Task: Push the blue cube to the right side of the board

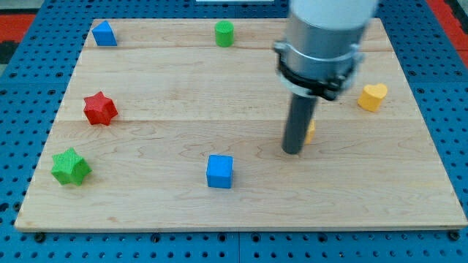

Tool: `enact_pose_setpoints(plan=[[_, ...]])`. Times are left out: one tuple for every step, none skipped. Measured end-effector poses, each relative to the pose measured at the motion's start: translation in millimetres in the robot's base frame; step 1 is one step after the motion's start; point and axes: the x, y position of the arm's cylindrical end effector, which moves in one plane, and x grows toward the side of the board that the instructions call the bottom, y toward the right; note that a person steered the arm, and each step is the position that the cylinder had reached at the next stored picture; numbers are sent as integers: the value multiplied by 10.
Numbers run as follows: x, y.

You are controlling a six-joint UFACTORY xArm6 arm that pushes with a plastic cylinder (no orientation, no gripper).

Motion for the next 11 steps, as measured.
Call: enact_pose_setpoints(plan=[[-64, -457], [-63, -932], [90, -1157], [424, -1083], [515, -1095], [515, -1454], [607, -1403], [666, -1166], [674, -760], [674, -719], [674, -719]])
